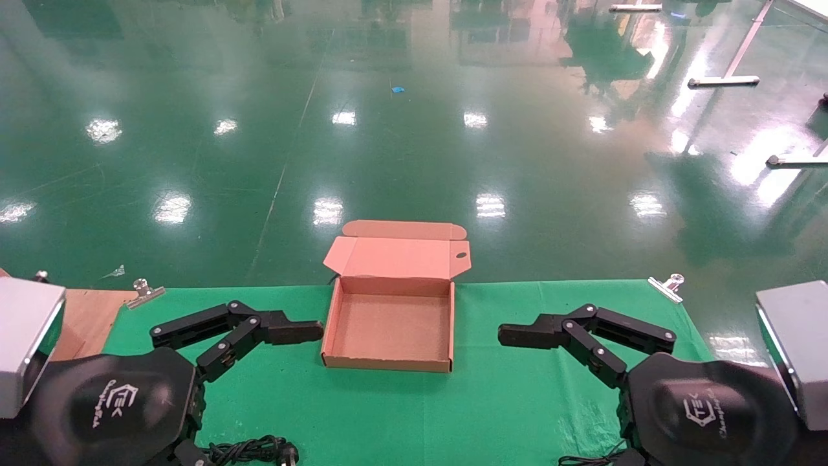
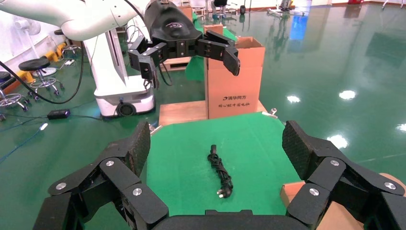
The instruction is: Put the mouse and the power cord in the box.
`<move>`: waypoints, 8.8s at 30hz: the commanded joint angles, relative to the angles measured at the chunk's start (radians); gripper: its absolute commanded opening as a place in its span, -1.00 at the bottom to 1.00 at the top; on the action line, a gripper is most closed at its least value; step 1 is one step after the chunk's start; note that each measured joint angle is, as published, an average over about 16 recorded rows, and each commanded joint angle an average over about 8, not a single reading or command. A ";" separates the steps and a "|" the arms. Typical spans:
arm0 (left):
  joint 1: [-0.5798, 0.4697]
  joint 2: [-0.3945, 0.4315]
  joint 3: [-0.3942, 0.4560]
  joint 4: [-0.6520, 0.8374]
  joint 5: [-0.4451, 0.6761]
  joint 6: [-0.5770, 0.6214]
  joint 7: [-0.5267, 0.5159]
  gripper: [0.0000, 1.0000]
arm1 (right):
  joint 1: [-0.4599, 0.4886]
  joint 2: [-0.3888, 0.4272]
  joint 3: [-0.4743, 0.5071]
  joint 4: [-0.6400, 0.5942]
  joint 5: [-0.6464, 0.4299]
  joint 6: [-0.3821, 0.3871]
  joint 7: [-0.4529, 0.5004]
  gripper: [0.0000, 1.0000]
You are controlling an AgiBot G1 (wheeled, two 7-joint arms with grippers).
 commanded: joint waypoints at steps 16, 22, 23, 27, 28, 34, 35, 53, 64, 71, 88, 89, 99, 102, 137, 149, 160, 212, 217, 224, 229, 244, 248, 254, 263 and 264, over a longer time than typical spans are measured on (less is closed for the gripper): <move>-0.033 -0.009 0.036 0.013 0.065 0.036 -0.016 1.00 | 0.043 0.036 -0.043 0.036 -0.159 -0.010 -0.034 1.00; -0.122 0.020 0.129 0.067 0.226 0.072 -0.020 1.00 | 0.135 0.028 -0.119 0.014 -0.381 -0.042 -0.101 1.00; -0.141 0.027 0.152 0.081 0.261 0.077 -0.019 1.00 | 0.154 0.021 -0.133 0.003 -0.423 -0.044 -0.116 1.00; -0.222 0.059 0.255 0.160 0.415 0.087 -0.006 1.00 | 0.235 -0.018 -0.199 -0.051 -0.610 -0.043 -0.188 1.00; -0.243 0.069 0.282 0.184 0.454 0.088 0.001 1.00 | 0.255 -0.031 -0.217 -0.067 -0.660 -0.041 -0.208 1.00; -0.370 0.148 0.435 0.354 0.673 0.080 0.064 1.00 | 0.348 -0.136 -0.331 -0.182 -0.922 -0.022 -0.330 1.00; -0.386 0.164 0.455 0.384 0.703 0.075 0.079 1.00 | 0.358 -0.155 -0.347 -0.207 -0.954 -0.014 -0.349 1.00; -0.445 0.429 0.550 0.971 0.889 -0.154 0.417 1.00 | 0.427 -0.409 -0.445 -0.803 -1.133 0.188 -0.760 1.00; -0.450 0.501 0.557 1.155 0.919 -0.370 0.511 1.00 | 0.455 -0.499 -0.439 -1.065 -1.124 0.283 -0.928 1.00; -0.453 0.513 0.546 1.202 0.906 -0.423 0.536 1.00 | 0.467 -0.530 -0.438 -1.160 -1.123 0.333 -0.974 1.00; -0.455 0.499 0.531 1.242 0.881 -0.334 0.612 -1.00 | 0.472 -0.578 -0.428 -1.240 -1.115 0.473 -1.007 -1.00; -0.455 0.499 0.530 1.244 0.881 -0.332 0.614 -1.00 | 0.473 -0.578 -0.428 -1.243 -1.114 0.470 -1.009 -1.00; -0.458 0.502 0.524 1.263 0.872 -0.342 0.617 -1.00 | 0.484 -0.568 -0.424 -1.260 -1.108 0.419 -1.033 -1.00; -0.457 0.502 0.523 1.268 0.870 -0.342 0.617 -1.00 | 0.487 -0.564 -0.423 -1.263 -1.106 0.403 -1.039 -1.00; -0.588 0.469 0.528 1.243 0.877 -0.081 0.639 -1.00 | 0.616 -0.503 -0.390 -1.265 -1.058 0.123 -1.070 -1.00; -0.833 0.531 0.536 1.183 0.892 -0.010 0.638 -1.00 | 0.815 -0.501 -0.345 -1.244 -0.994 0.008 -1.019 -1.00; -0.927 0.674 0.520 1.194 0.883 -0.281 0.658 -1.00 | 0.917 -0.645 -0.337 -1.236 -0.983 0.108 -0.942 -1.00; -0.501 0.752 0.628 0.965 0.686 -0.844 0.852 1.00 | 0.859 -0.689 -0.353 -1.258 -0.986 0.287 -0.967 -1.00; -0.503 0.752 0.656 0.963 0.664 -0.853 0.846 1.00 | 0.856 -0.694 -0.352 -1.263 -0.984 0.288 -0.970 -1.00; -0.508 0.751 0.693 0.963 0.635 -0.864 0.840 1.00 | 0.856 -0.710 -0.350 -1.261 -0.981 0.293 -0.967 -1.00; -0.524 0.747 0.709 0.985 0.611 -0.872 0.844 1.00 | 0.854 -0.728 -0.348 -1.244 -0.977 0.300 -0.961 -1.00; -0.606 0.604 0.642 1.148 0.486 -0.683 0.929 1.00 | 0.730 -0.762 -0.417 -0.951 -0.904 0.400 -0.876 -1.00; -0.609 0.556 0.625 1.168 0.462 -0.623 0.969 1.00 | 0.683 -0.765 -0.497 -0.852 -0.870 0.485 -0.819 -1.00; -0.604 0.518 0.610 1.198 0.441 -0.597 1.023 1.00 | 0.643 -0.764 -0.637 -0.755 -0.812 0.581 -0.727 -1.00; -0.597 0.515 0.595 1.228 0.421 -0.599 1.076 1.00 | 0.625 -0.761 -0.818 -0.716 -0.760 0.684 -0.660 -0.79; -0.597 0.515 0.594 1.230 0.419 -0.598 1.080 1.00 | 0.624 -0.760 -0.835 -0.714 -0.757 0.693 -0.658 -0.54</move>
